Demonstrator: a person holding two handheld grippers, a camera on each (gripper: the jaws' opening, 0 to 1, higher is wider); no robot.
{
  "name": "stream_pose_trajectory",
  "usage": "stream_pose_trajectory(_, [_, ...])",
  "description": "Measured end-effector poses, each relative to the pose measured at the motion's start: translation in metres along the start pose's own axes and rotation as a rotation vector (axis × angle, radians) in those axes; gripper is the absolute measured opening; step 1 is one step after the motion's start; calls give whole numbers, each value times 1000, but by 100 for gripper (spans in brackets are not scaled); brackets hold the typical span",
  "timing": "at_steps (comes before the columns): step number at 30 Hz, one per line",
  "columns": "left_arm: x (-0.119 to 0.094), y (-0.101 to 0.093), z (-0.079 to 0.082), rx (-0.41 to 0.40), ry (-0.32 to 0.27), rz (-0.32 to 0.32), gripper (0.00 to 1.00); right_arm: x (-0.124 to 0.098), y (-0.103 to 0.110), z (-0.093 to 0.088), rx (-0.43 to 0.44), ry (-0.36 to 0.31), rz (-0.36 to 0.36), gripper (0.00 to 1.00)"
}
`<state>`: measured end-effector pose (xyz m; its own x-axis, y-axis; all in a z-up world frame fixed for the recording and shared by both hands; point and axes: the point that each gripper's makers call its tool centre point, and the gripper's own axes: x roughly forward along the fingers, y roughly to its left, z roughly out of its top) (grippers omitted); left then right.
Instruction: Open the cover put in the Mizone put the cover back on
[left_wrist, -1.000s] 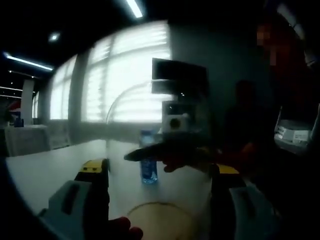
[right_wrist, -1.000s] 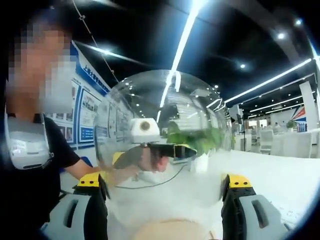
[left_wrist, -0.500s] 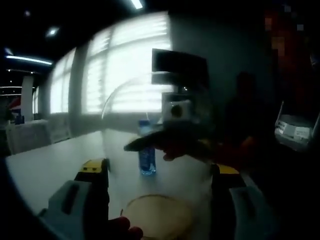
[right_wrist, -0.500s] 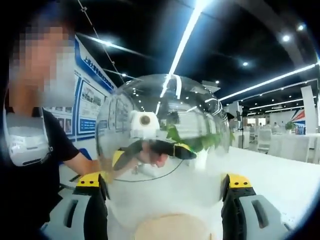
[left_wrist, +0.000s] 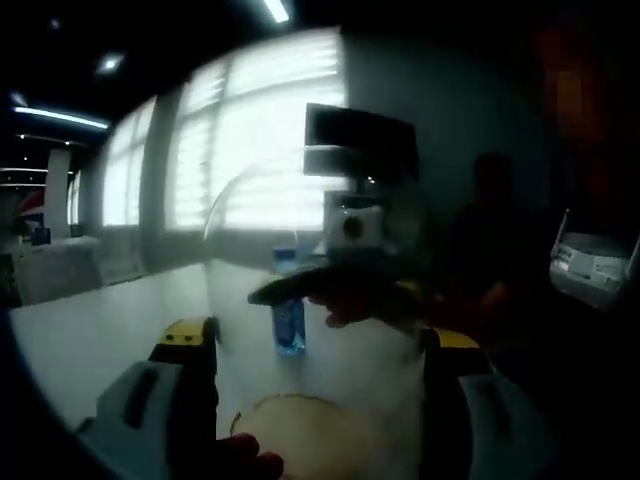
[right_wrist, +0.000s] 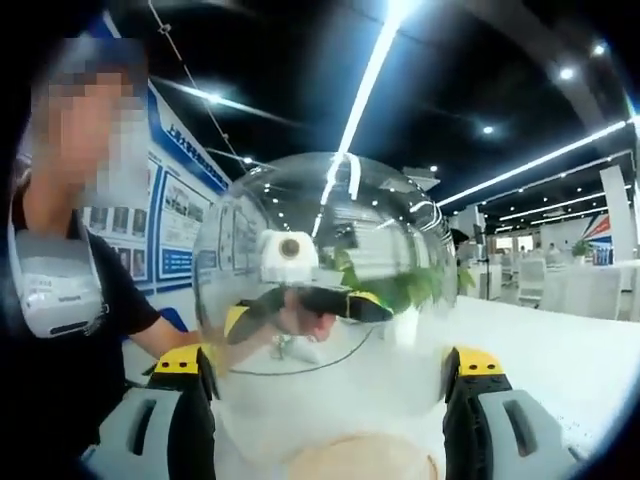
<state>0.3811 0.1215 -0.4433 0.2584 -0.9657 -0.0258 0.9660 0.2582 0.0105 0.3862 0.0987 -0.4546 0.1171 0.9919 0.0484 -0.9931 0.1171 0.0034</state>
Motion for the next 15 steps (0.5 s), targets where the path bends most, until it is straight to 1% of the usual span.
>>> stream_pose_trajectory(4, [-3, -7, 0, 12, 10, 6, 72, -1, 6, 1, -13, -4, 4, 90])
stream_pose_trajectory(7, [-4, -12, -1, 4, 2, 11, 72, -1, 10, 1, -2, -14, 9, 90])
stream_pose_trajectory(12, [-6, -18, -7, -3, 7, 11, 72, -3, 19, -4, 0, -2, 5, 90])
stream_pose_trajectory(15, [-6, -25, -8, -13, -4, 10, 72, -5, 24, -5, 11, -5, 4, 90])
